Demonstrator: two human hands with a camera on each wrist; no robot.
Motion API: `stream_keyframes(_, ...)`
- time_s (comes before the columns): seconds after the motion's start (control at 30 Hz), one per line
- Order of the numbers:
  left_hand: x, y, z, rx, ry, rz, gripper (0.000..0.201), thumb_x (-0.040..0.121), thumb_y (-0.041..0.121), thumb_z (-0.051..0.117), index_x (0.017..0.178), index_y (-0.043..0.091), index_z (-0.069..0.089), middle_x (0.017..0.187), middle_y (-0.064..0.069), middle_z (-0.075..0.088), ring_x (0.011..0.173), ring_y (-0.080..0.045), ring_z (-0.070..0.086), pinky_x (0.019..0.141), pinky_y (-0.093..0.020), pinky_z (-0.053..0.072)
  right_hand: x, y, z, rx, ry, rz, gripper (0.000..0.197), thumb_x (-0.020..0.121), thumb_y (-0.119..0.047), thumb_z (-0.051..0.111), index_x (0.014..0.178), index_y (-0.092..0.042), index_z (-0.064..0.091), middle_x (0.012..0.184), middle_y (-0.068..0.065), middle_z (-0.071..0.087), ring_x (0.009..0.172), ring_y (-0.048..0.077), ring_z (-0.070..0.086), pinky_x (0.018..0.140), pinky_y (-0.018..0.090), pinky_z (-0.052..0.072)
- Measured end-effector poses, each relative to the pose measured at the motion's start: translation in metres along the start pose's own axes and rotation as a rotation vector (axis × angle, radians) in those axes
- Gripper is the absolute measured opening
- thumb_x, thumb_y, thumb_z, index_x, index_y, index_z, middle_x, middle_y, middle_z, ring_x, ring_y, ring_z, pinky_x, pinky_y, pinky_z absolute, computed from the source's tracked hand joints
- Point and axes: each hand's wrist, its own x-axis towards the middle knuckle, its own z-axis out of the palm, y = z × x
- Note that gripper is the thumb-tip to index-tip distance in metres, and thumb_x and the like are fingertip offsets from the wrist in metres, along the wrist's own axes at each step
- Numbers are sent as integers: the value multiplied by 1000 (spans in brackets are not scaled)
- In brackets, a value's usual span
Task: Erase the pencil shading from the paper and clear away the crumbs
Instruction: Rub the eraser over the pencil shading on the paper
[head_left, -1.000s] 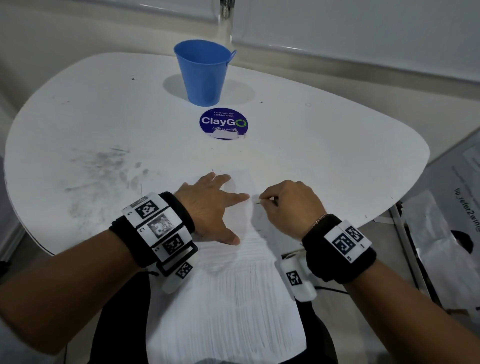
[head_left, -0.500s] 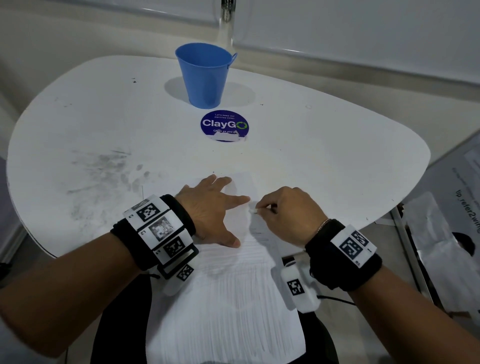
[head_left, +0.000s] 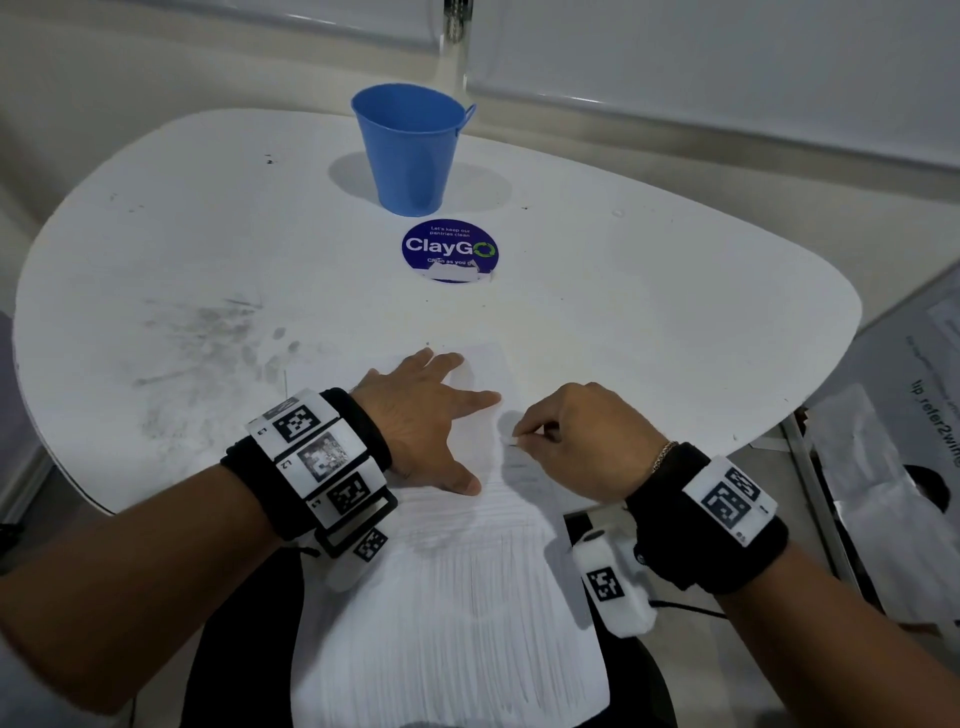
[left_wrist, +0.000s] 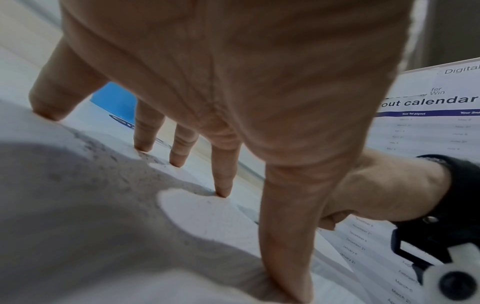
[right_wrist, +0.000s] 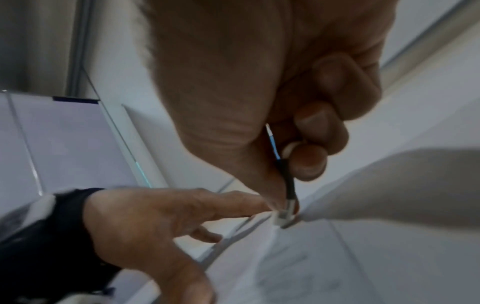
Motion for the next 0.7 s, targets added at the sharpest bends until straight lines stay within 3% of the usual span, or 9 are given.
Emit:
stream_keyframes(0.13, -1, 0, -1, -3, -8, -2, 100, 77, 74, 67, 153, 58, 4, 167, 11, -15, 154, -16, -18, 123, -58, 8, 4, 7, -3, -7, 115, 84, 21, 93, -26, 57, 100, -29, 77, 91, -9, 73, 88, 19, 64, 81, 33, 53)
stream_keyframes(0.3, 0, -1, -1, -4, -2, -2, 100, 77, 74, 67, 153, 58, 5, 167, 11, -15, 154, -16, -18, 123, -58, 9, 1, 7, -1, 34, -7, -2, 18, 93, -26, 60, 96, -28, 78, 67, -21, 60, 70, 7, 58, 72, 26, 49)
stream_keyframes(0.43, 1, -2, 1, 10, 25, 0, 98, 78, 77, 64, 154, 57, 5, 168, 9, -13, 154, -18, -18, 123, -57, 7, 6, 12, 3, 33, 114, 62, 19, 94, -28, 58, 99, -28, 77, 70, -16, 57, 84, 19, 63, 78, 31, 51)
stream_keyframes(0.57, 1, -3, 5, 24, 59, 22, 91, 81, 78, 58, 154, 57, 6, 168, 8, -12, 154, -19, -17, 124, -57, 7, 4, 3, 9, 37, 123, 14, 21, 94, -26, 56, 99, -25, 76, 81, -7, 71, 83, 22, 64, 77, 35, 53)
stream_keyframes(0.7, 3, -3, 3, 36, 16, 5, 98, 78, 78, 61, 154, 58, 2, 168, 8, -16, 153, -20, -21, 122, -59, 7, 2, -2, 7, 39, 72, -21, 20, 95, -30, 56, 98, -27, 76, 65, -14, 57, 77, 20, 61, 75, 32, 51)
